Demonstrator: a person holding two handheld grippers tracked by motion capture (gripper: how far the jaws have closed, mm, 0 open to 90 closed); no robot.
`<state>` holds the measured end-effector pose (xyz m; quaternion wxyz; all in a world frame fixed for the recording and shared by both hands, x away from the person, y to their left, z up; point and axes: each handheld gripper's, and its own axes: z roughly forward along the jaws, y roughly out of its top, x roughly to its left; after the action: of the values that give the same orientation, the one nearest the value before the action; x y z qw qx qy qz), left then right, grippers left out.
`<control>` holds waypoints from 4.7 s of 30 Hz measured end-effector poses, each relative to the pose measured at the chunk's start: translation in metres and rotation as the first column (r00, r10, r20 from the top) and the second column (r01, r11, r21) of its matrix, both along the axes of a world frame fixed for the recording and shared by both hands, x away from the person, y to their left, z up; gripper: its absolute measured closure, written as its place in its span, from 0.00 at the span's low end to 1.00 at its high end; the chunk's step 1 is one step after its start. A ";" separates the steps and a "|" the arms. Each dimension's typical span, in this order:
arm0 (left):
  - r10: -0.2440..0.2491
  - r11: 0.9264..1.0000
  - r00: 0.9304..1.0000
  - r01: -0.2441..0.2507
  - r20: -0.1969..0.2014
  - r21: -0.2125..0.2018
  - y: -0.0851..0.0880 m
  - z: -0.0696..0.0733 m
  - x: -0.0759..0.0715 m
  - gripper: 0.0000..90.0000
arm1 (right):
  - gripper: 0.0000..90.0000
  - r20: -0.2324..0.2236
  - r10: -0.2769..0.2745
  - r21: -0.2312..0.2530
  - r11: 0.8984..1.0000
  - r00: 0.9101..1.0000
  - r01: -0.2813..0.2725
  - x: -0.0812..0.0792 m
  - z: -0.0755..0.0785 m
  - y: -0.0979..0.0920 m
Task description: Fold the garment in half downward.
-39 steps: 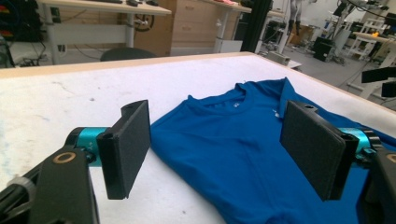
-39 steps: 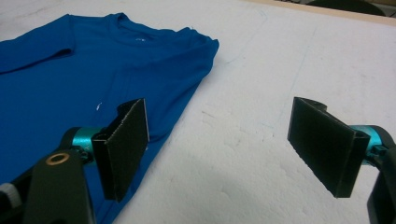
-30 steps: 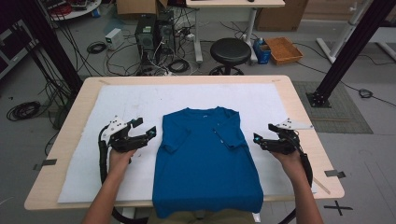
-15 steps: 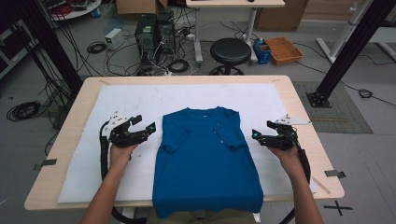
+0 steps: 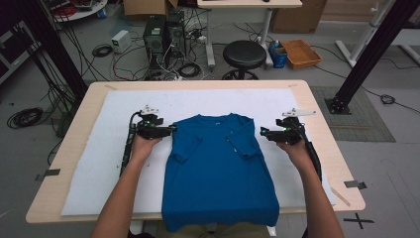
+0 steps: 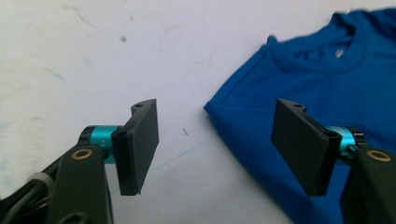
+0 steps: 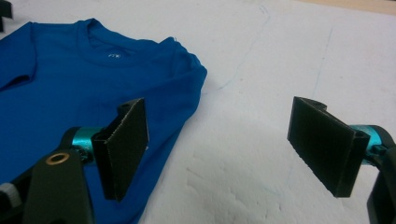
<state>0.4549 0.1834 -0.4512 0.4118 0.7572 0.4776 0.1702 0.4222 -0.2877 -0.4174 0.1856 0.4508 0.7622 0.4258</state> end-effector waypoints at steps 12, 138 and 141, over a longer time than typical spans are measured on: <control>-0.067 0.992 0.998 0.065 0.012 0.108 -0.016 0.003 0.001 0.91 | 0.22 0.023 0.028 -0.026 0.999 0.999 -0.027 -0.007 0.001 0.005; -0.034 0.985 0.990 0.057 0.139 -0.163 -0.013 0.030 -0.050 0.58 | 0.52 -0.005 -0.068 -0.044 0.997 0.998 0.067 -0.003 -0.014 0.028; -0.105 0.974 0.980 0.136 0.168 -0.181 -0.012 0.036 -0.064 0.58 | 0.53 0.009 -0.047 -0.006 0.999 0.999 0.047 -0.017 -0.005 0.022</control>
<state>0.3913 0.1714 -0.4151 0.5288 0.7259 0.4108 0.1571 0.4048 -0.2659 -0.4228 0.2005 0.4662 0.7519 0.4208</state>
